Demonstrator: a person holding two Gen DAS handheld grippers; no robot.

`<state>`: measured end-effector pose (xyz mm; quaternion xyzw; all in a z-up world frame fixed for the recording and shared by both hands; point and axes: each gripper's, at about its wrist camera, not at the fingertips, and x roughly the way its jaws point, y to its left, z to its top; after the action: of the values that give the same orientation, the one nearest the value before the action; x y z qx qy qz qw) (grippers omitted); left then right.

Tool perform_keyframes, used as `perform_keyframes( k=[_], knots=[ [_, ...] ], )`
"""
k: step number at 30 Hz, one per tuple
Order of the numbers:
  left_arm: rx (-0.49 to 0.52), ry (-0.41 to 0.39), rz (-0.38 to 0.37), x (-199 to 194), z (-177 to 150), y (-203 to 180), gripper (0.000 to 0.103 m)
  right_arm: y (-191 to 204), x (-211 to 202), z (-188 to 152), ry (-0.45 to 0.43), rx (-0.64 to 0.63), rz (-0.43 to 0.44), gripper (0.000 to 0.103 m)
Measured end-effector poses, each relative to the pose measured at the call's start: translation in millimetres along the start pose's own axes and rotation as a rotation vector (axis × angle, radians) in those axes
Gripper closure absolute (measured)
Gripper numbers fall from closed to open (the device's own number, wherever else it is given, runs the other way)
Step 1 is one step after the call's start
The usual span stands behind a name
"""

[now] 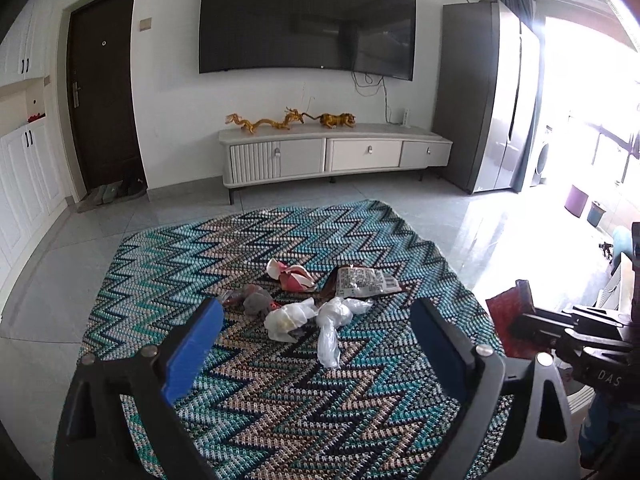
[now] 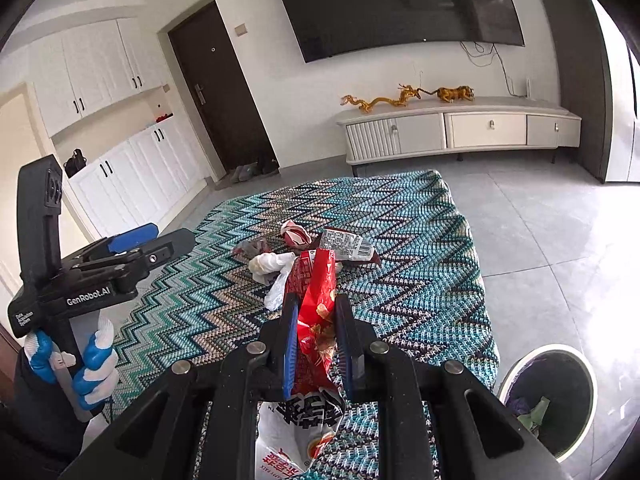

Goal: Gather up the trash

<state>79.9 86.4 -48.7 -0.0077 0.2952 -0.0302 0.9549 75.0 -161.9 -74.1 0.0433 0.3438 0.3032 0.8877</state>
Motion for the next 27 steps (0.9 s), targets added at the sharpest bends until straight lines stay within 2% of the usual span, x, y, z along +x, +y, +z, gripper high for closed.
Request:
perform_keyframes(
  k=[16,27],
  knots=[
    [0.006,-0.116,0.016,-61,-2,2,0.004,32,-40,4,-0.080,-0.071,-0.028,0.087],
    [-0.004,-0.129,0.059,-72,-4,1,0.004,34,-57,5,-0.125,-0.089,-0.031,0.087]
  ],
)
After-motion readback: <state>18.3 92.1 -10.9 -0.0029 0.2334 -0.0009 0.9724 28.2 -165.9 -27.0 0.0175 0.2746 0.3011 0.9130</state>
